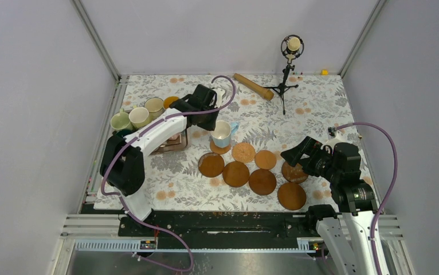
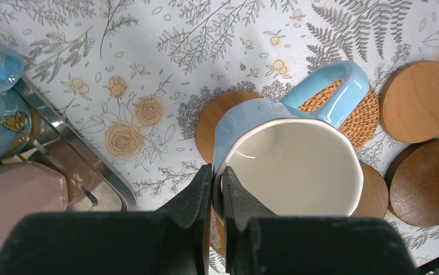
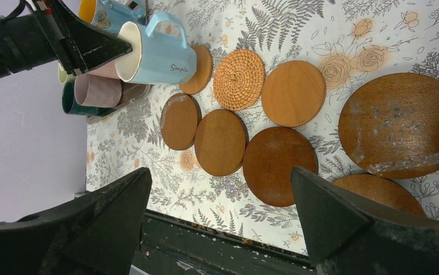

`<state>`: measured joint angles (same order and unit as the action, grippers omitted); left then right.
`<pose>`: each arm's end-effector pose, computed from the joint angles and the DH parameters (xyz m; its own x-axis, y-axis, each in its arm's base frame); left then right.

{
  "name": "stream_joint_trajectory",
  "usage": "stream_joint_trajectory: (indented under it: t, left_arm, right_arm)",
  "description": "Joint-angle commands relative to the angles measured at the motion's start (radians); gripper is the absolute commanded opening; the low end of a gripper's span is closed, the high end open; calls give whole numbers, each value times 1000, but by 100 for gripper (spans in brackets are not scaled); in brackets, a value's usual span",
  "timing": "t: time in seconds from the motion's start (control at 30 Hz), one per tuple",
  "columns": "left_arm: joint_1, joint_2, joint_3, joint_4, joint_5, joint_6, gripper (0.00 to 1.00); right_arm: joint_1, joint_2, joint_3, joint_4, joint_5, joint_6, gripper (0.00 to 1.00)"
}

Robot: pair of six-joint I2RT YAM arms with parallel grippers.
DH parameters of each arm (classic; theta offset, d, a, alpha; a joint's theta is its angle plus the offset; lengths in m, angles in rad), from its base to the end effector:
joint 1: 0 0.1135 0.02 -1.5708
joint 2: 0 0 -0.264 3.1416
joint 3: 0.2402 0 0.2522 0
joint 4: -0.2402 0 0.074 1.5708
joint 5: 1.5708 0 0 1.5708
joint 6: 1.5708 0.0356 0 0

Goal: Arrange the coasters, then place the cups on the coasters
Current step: Place the cup on the coaster.

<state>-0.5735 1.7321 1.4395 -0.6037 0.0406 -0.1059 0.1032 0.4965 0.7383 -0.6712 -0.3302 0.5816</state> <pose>0.3207 -0.2088 0.2753 -0.7119 0.3341 -0.6177 0.4909 0.8657 -0.0975 0.1075 0.0227 0.3113 -0.5606 0.4644 -0.6856 -0.0989 0.7844 0.6123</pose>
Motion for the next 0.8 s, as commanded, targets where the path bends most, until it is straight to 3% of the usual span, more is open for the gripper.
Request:
stream_joint_trajectory:
  t: [0.0,0.6,0.77]
  left_arm:
    - [-2,-28,-15,117,-36,-56,0]
    - [0,-19,-49,147,-68,-90,0]
    - [-1,-11,-52,146,-69,-90,5]
  right_arm:
    - [5,-3,21,10,16,-22,99]
    - [4,-11,27,3,18,-22,100]
    - [4,-10,25,2,19,-24,100]
